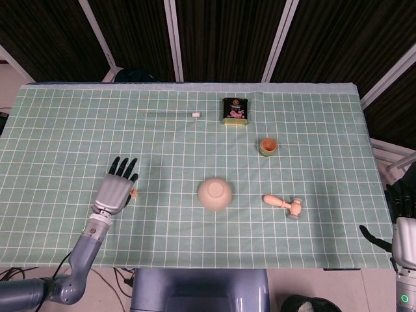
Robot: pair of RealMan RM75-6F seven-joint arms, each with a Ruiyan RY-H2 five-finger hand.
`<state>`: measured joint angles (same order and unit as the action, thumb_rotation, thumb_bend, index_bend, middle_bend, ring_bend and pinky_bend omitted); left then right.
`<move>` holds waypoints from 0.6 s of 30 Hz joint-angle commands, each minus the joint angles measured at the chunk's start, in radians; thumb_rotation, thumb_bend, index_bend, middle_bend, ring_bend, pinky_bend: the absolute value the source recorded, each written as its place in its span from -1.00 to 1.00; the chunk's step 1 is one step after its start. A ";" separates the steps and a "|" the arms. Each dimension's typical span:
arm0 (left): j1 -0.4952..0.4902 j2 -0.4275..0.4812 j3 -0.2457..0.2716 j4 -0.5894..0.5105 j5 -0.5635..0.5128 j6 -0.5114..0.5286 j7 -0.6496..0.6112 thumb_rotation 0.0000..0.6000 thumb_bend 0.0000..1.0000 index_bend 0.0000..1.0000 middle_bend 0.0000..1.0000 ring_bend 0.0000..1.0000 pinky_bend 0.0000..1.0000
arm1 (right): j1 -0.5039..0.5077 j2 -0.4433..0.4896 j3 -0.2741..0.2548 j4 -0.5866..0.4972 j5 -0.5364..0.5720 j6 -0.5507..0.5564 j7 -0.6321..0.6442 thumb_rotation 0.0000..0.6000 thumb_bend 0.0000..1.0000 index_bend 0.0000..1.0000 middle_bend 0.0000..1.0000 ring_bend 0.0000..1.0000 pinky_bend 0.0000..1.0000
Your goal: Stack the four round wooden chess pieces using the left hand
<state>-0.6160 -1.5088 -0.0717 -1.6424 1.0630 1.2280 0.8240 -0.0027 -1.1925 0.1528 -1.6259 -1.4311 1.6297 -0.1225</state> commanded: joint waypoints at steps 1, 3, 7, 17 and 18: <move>0.049 0.058 0.012 -0.057 0.050 0.066 -0.059 1.00 -0.39 -0.53 -1.00 -1.00 -1.00 | 0.000 0.000 0.000 0.000 -0.001 0.001 0.001 1.00 -0.54 -0.76 -0.97 -1.00 -1.00; 0.088 0.096 0.027 -0.077 0.086 0.108 -0.118 1.00 -0.39 -0.62 -1.00 -1.00 -1.00 | -0.001 0.000 0.000 0.001 -0.004 0.004 0.002 1.00 -0.53 -0.76 -0.97 -1.00 -1.00; 0.171 0.164 0.059 -0.081 0.153 0.188 -0.258 1.00 -0.40 -0.77 -1.00 -1.00 -1.00 | -0.001 -0.007 0.001 0.012 -0.025 0.023 -0.001 1.00 -0.53 -0.76 -0.97 -1.00 -1.00; 0.310 0.313 0.076 -0.044 0.203 0.262 -0.564 1.00 -0.41 -0.86 -1.00 -1.00 -1.00 | 0.005 0.009 -0.029 0.015 -0.066 0.002 0.000 1.00 -0.54 -0.76 -0.97 -1.00 -1.00; 0.318 0.322 0.076 -0.041 0.209 0.268 -0.577 1.00 -0.41 -0.86 -1.00 -1.00 -1.00 | 0.007 0.014 -0.035 0.013 -0.071 -0.005 0.001 1.00 -0.54 -0.76 -0.97 -1.00 -1.00</move>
<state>-0.3229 -1.2131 -0.0011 -1.6931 1.2550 1.4775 0.2762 0.0024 -1.1821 0.1219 -1.6119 -1.4983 1.6283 -0.1213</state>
